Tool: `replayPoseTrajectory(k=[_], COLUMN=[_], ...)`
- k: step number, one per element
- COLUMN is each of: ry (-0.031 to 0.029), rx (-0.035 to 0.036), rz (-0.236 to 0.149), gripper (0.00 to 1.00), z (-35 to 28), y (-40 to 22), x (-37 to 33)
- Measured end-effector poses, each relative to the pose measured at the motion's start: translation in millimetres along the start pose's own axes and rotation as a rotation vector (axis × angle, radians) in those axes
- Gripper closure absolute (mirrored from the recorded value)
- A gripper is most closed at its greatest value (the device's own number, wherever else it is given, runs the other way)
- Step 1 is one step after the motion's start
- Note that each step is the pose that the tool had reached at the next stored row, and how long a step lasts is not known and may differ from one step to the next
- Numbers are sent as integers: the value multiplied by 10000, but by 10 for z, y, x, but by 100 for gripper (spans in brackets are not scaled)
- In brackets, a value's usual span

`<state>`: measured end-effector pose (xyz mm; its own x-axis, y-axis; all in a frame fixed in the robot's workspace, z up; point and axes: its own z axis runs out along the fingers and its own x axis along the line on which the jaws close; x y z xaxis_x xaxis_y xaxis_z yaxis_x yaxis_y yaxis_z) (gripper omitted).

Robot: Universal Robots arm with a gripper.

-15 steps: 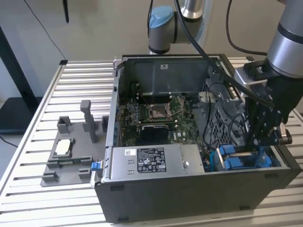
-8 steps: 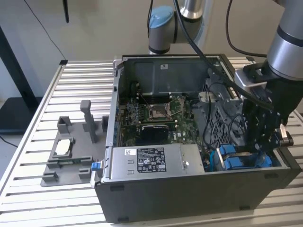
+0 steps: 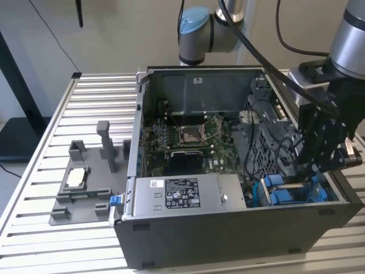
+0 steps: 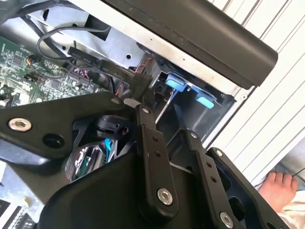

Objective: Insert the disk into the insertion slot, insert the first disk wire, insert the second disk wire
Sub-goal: 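Insert the first disk wire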

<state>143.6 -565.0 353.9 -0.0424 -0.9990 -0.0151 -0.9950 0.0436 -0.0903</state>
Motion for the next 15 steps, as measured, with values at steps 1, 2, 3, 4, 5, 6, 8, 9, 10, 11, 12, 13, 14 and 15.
replayPoseTrajectory(k=[1,2,3,4,5,6,8,9,10,11,12,13,14,15], ry=[4,3,3,7,7,10,10,9,9,9,10,13,20,25], rx=[0,0,0,1,1,1,2,2,2,2,-6,-41,-138,-264], rz=[12,21,32,50,69,86,112,114,116,117,115,117,118,119], gripper=[66,66,66,66,66,66,66,66,66,66,66,66,66,66], z=[-41,-87,-129,-170,-208,-244,-272,-271,-271,-271,-271,-271,-270,-268], y=[-4,-8,-12,-16,-19,-22,-25,-25,-25,-26,-31,-42,-60,-79], x=[0,-1,-2,-2,-3,-4,-4,-4,-4,-4,-5,-4,-5,-7])
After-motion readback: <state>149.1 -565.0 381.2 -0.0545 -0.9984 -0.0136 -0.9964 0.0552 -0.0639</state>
